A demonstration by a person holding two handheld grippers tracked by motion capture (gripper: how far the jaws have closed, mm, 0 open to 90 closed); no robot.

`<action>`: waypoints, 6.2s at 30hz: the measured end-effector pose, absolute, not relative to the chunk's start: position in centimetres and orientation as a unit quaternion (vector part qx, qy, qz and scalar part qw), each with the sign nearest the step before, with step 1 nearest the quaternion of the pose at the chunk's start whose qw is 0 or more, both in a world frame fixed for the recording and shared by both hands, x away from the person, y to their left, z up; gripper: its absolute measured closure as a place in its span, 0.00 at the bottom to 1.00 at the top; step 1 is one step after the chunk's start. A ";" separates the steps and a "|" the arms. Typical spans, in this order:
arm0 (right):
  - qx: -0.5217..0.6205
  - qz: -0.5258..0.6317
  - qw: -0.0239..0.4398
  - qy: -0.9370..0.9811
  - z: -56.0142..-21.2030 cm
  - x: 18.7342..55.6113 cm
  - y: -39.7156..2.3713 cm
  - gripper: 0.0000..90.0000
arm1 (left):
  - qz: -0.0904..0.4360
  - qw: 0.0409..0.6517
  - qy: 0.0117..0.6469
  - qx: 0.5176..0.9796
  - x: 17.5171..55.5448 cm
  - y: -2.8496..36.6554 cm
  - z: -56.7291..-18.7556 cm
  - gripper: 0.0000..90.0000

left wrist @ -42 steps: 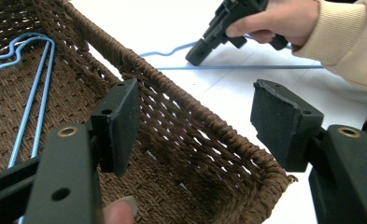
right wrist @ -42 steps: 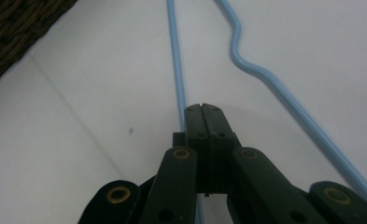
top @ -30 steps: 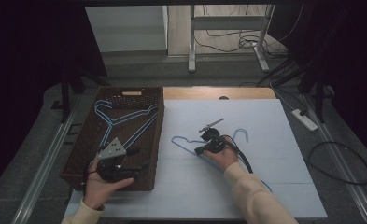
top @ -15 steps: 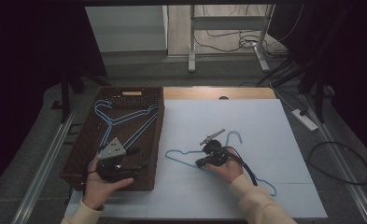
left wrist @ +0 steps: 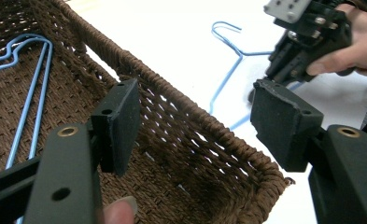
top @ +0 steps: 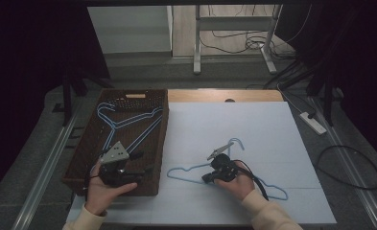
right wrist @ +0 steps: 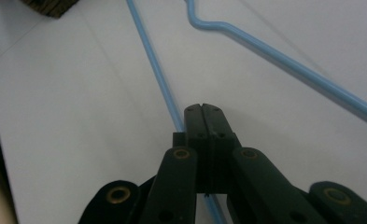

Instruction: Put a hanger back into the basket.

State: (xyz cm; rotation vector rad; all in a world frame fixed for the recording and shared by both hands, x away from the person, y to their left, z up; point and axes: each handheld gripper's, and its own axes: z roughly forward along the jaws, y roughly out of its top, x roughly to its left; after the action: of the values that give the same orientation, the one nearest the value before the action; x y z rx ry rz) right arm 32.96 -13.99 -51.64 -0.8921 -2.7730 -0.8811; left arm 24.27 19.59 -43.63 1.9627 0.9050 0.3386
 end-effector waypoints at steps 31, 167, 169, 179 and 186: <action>-0.244 -0.282 0.099 -0.923 -51.5 27.6 -17.7 1.00 | 0.137 0.459 0.367 0.798 24.3 19.4 -43.6 0.38; -0.390 -0.447 -0.119 -0.796 -44.3 33.2 -20.1 0.86 | -0.075 0.371 0.338 0.862 27.9 1.4 -50.6 0.96; -0.382 -0.463 -0.111 -0.792 -44.0 32.8 -20.6 0.79 | -0.066 0.387 0.344 0.853 27.7 1.8 -49.7 0.96; -0.352 -0.531 -0.126 -0.760 -41.9 28.9 -24.7 0.46 | -0.043 0.447 0.352 0.821 26.8 3.7 -44.7 0.96; -0.349 -0.540 -0.126 -0.756 -42.3 27.8 -27.1 0.40 | -0.028 0.471 0.361 0.805 27.3 6.1 -41.5 0.96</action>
State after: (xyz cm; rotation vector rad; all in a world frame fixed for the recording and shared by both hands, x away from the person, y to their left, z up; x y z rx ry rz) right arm 27.81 -27.08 -42.31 -1.1929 -2.5866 -1.8465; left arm 27.28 6.11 -41.46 1.9713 0.8841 -0.0681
